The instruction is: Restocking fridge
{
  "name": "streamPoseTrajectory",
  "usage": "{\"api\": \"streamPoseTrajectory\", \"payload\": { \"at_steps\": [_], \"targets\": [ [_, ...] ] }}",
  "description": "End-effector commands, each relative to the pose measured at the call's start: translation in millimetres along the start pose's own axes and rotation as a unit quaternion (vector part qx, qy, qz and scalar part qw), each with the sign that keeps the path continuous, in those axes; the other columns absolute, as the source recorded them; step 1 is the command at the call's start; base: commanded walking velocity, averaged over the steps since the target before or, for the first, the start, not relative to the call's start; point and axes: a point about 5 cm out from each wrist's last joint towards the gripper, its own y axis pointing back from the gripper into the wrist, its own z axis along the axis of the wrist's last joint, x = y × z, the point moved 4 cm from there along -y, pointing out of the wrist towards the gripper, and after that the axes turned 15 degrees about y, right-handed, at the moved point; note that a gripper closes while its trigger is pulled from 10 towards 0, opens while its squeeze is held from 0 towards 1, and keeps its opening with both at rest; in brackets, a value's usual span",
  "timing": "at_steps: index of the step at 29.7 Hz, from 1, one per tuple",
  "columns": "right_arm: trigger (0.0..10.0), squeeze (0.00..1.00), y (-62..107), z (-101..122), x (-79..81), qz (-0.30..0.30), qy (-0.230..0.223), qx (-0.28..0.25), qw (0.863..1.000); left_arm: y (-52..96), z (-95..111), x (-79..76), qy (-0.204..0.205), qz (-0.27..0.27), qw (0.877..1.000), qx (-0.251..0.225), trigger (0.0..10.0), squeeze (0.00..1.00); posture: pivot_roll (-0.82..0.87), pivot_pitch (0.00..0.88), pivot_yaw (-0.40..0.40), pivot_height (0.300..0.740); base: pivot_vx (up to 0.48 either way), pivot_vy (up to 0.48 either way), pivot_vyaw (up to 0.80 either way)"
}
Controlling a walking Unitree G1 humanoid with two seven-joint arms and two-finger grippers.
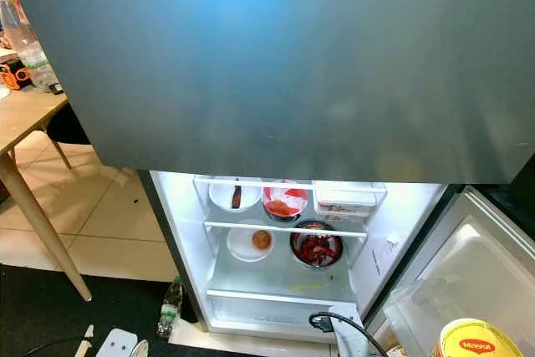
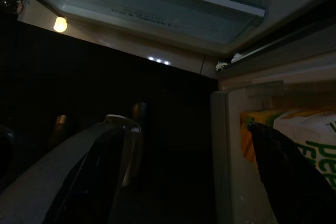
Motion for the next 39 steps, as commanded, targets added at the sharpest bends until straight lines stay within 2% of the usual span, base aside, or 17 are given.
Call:
{"api": "streamPoseTrajectory", "payload": {
  "at_steps": [1,3,4,5,7,8,14,15,16,17,19,21,26,28,31,34,39],
  "targets": [
    [10.0,0.00,-0.3,2,0.7,-0.001,-0.009,-0.003,1.000,-0.2,9,2.5,0.007,0.000,1.000,-0.016,10.0,0.00,-0.02,0.000,0.033,0.740,0.000,0.000,0.00],
    [10.0,0.00,-0.3,3,0.2,-0.002,-0.009,-0.003,1.000,-0.7,14,1.5,0.006,-0.003,1.000,-0.024,10.0,0.00,-0.01,0.000,0.030,0.740,0.000,0.000,0.00],
    [10.0,0.00,-0.4,4,-0.5,-0.004,-0.006,-0.004,1.000,-1.7,25,-4.4,-0.043,-0.019,0.998,-0.036,10.0,0.00,-0.01,0.000,0.029,0.740,0.000,0.000,0.00],
    [10.0,0.00,-0.4,4,-0.5,-0.004,-0.006,-0.004,1.000,-1.7,25,-4.4,-0.043,-0.019,0.998,-0.036,10.0,0.00,-0.01,0.000,0.029,0.740,0.000,0.000,0.00],
    [10.0,0.00,-0.4,4,-1.0,-0.005,-0.005,-0.005,1.000,-2.3,33,-9.4,-0.071,-0.031,0.996,-0.046,10.0,0.00,-0.01,0.000,0.027,0.740,0.000,0.000,0.00],
    [10.0,0.00,-0.4,4,-1.0,-0.005,-0.005,-0.005,1.000,-2.3,33,-9.4,-0.071,-0.031,0.996,-0.046,10.0,0.00,-0.01,0.000,0.027,0.740,0.000,0.000,0.00],
    [10.0,0.00,-0.3,5,-3.6,-0.013,-0.009,-0.005,1.000,-2.9,64,-21.3,-0.114,-0.059,0.988,-0.082,10.0,0.00,-0.02,0.000,0.022,0.740,0.000,0.000,0.00],
    [10.0,0.00,0.0,7,-8.3,-0.020,-0.009,-0.010,1.000,-2.1,81,-26.9,-0.141,-0.071,0.982,-0.103,10.0,0.00,-0.01,0.000,0.026,0.740,0.000,0.000,0.00],
    [10.0,0.00,0.4,9,-12.4,-0.026,-0.016,-0.014,0.999,-1.2,91,-28.6,-0.142,-0.073,0.980,-0.117,10.0,0.00,-0.01,0.000,0.021,0.740,0.000,0.000,0.00],
    [10.0,0.00,0.6,11,-15.2,-0.030,-0.023,-0.016,0.999,-0.6,98,-29.4,-0.141,-0.074,0.979,-0.125,10.0,0.00,-0.01,0.000,0.019,0.740,0.000,0.000,0.00],
    [10.0,0.00,0.7,15,-16.5,-0.027,-0.020,-0.025,0.999,0.7,109,-33.3,-0.180,-0.077,0.971,-0.139,10.0,0.00,-0.02,0.000,0.017,0.740,0.000,0.000,0.00],
    [10.0,0.00,0.5,20,-15.4,-0.020,-0.017,-0.034,0.999,1.2,113,-36.5,-0.195,-0.081,0.967,-0.143,10.0,0.00,-0.02,0.000,0.018,0.740,0.000,0.000,0.00],
    [10.0,0.00,0.1,34,-10.9,0.001,-0.010,-0.061,0.998,3.1,125,-45.4,-0.202,-0.101,0.962,-0.156,10.0,0.00,-0.02,0.000,0.025,0.740,0.000,0.000,0.00],
    [10.0,0.00,0.2,48,-4.5,0.025,-0.008,-0.086,0.996,4.9,132,-51.1,-0.192,-0.114,0.960,-0.167,10.0,0.00,-0.02,0.000,0.024,0.740,0.000,0.000,0.00],
    [10.0,0.00,1.0,63,7.8,0.064,0.025,-0.111,0.991,6.6,137,-55.7,-0.183,-0.131,0.959,-0.174,10.0,0.00,-0.02,0.000,0.032,0.740,0.000,0.000,0.00],
    [10.0,0.00,0.9,66,7.7,0.062,0.033,-0.112,0.991,7.5,142,-53.5,-0.152,-0.131,0.963,-0.182,10.0,0.00,-0.02,0.000,0.028,0.740,0.000,0.000,0.00],
    [10.0,0.00,1.7,73,12.1,0.079,0.056,-0.121,0.988,8.6,145,-56.6,-0.125,-0.143,0.964,-0.188,10.0,0.00,-0.02,0.000,0.020,0.740,0.000,0.000,0.00]
  ]
}}
